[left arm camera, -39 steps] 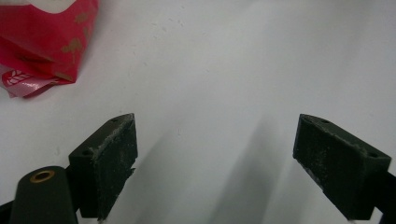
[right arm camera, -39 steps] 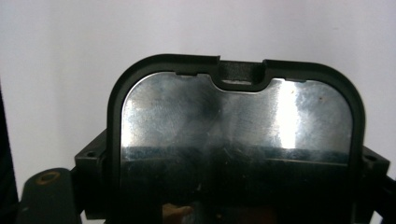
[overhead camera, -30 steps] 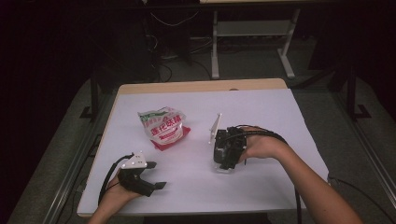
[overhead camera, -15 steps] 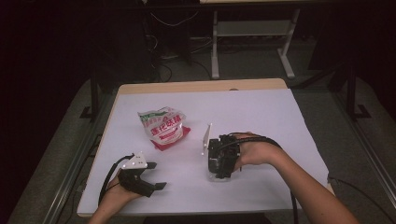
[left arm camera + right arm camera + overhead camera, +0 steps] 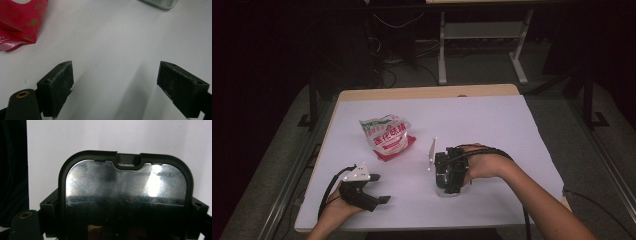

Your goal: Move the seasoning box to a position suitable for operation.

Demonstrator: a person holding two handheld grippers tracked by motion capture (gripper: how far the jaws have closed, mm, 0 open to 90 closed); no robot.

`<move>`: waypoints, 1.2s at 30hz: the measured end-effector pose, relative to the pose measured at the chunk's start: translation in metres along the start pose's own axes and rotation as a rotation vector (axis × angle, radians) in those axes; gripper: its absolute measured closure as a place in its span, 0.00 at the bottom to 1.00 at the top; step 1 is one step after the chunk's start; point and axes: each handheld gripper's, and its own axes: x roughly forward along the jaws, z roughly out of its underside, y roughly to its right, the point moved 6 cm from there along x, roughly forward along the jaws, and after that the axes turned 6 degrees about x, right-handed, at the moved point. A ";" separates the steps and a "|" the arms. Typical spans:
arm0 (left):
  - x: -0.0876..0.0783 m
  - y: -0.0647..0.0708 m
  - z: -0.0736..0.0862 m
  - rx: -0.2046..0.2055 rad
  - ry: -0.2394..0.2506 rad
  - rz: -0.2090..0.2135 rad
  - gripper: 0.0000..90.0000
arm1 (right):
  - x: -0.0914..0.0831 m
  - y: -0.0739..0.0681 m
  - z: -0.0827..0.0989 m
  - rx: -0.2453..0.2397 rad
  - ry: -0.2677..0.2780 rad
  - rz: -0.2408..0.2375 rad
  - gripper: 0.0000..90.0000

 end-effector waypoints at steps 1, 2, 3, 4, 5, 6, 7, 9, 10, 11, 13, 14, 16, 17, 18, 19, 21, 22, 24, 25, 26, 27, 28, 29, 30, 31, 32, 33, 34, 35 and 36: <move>0.000 0.000 0.000 0.000 0.000 0.000 0.15 | 0.000 0.000 0.000 0.003 0.001 0.000 0.17; 0.000 0.000 0.000 -0.001 0.001 0.001 0.15 | 0.000 0.000 0.000 0.007 0.003 -0.001 0.16; 0.000 0.000 0.000 -0.001 0.001 0.001 0.15 | 0.000 0.000 0.000 0.018 0.008 -0.008 0.16; 0.000 0.000 0.000 0.004 0.001 0.001 0.15 | -0.001 0.000 0.000 0.021 0.017 -0.011 0.16; 0.000 0.001 0.000 0.005 0.001 0.002 0.15 | -0.001 0.001 0.001 0.024 0.027 -0.011 0.15; 0.000 0.001 0.000 0.006 0.001 0.003 0.15 | -0.002 0.001 0.001 0.025 0.034 -0.007 0.15; 0.000 0.001 0.000 0.006 0.001 0.003 0.15 | -0.004 0.001 0.002 0.027 0.043 -0.003 0.15; 0.000 0.001 -0.001 0.005 0.002 0.003 0.15 | -0.007 0.001 0.003 0.032 0.061 0.012 0.13; 0.000 0.001 -0.001 0.007 0.001 0.004 0.15 | -0.009 0.001 0.004 0.035 0.068 0.016 0.12; 0.001 0.001 -0.001 0.008 0.000 0.004 0.15 | -0.012 0.001 0.006 0.042 0.074 0.018 0.11; 0.001 0.001 -0.001 0.009 0.000 0.005 0.15 | -0.017 0.002 0.009 0.057 0.102 0.024 0.10; 0.001 0.001 -0.001 0.010 0.000 0.004 0.15 | -0.019 0.003 0.011 0.061 0.113 0.028 0.10; 0.001 0.002 -0.001 0.009 0.001 0.004 0.15 | -0.023 0.002 0.016 0.071 0.134 0.026 0.10; 0.001 0.002 -0.001 0.007 0.003 0.004 0.15 | -0.025 0.003 0.018 0.078 0.148 0.029 0.09; 0.001 0.001 -0.001 0.007 0.002 0.004 0.15 | -0.027 0.003 0.020 0.080 0.154 0.030 0.09; 0.001 0.001 -0.001 0.007 0.003 0.004 0.15 | -0.029 0.003 0.023 0.091 0.168 0.029 0.09; 0.001 0.002 -0.001 0.006 0.004 0.005 0.15 | -0.033 0.002 0.030 0.105 0.177 0.028 0.09; 0.001 0.002 -0.001 0.008 0.001 0.005 0.15 | -0.034 0.002 0.033 0.111 0.180 0.030 0.09; 0.001 0.002 -0.001 0.007 0.005 0.005 0.15 | -0.036 0.001 0.043 0.135 0.188 0.035 0.09; 0.001 0.002 -0.001 0.004 0.007 0.005 0.15 | -0.037 0.001 0.048 0.143 0.194 0.038 0.09; 0.000 0.002 -0.001 0.005 0.004 0.005 0.15 | -0.038 0.000 0.054 0.159 0.203 0.043 0.09; 0.001 0.002 -0.001 0.002 0.005 0.006 0.15 | -0.039 -0.001 0.062 0.177 0.211 0.047 0.09; 0.001 0.002 -0.002 0.001 0.006 0.007 0.15 | -0.039 -0.001 0.069 0.191 0.224 0.046 0.09; 0.001 0.002 -0.002 0.001 0.006 0.008 0.15 | -0.039 -0.002 0.075 0.207 0.232 0.050 0.09; 0.001 0.002 -0.002 -0.002 0.003 0.007 0.15 | -0.038 -0.002 0.079 0.220 0.241 0.054 0.09; 0.001 0.003 -0.002 -0.004 0.002 0.010 0.15 | -0.038 -0.002 0.085 0.238 0.249 0.055 0.10; 0.001 0.003 -0.002 -0.001 0.002 0.011 0.15 | -0.037 -0.003 0.091 0.256 0.262 0.055 0.12; 0.001 0.003 -0.002 0.005 0.001 0.010 0.15 | -0.036 -0.003 0.098 0.275 0.284 0.056 0.15; 0.001 0.003 -0.002 0.003 0.001 0.009 0.15 | -0.035 -0.003 0.102 0.287 0.298 0.056 0.16; 0.001 0.003 -0.002 0.005 0.001 0.008 0.15 | -0.033 -0.003 0.107 0.300 0.317 0.059 0.21; 0.001 0.003 -0.002 0.004 0.001 0.007 0.15 | -0.032 -0.004 0.112 0.323 0.338 0.063 0.25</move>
